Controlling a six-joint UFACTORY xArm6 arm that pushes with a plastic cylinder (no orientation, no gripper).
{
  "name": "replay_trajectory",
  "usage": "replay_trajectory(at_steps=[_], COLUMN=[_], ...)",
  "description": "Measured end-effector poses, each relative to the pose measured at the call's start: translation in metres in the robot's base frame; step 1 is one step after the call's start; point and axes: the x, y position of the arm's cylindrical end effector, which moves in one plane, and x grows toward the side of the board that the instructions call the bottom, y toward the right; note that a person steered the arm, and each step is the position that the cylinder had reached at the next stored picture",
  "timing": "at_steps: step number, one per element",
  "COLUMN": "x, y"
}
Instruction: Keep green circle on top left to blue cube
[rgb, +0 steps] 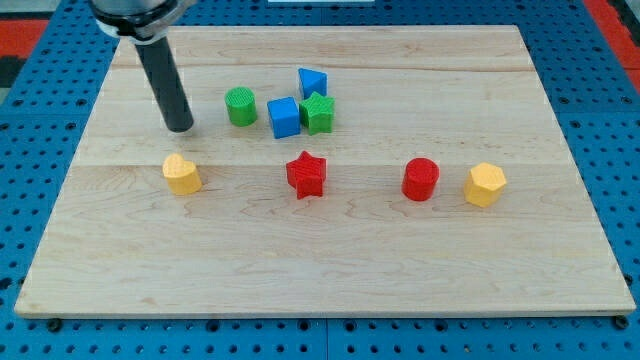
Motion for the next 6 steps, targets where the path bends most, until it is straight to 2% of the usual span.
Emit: replay_trajectory(at_steps=[2, 4, 5, 6], x=[-0.031, -0.036, -0.035, 0.000], y=[0.017, 0.032, 0.039, 0.020])
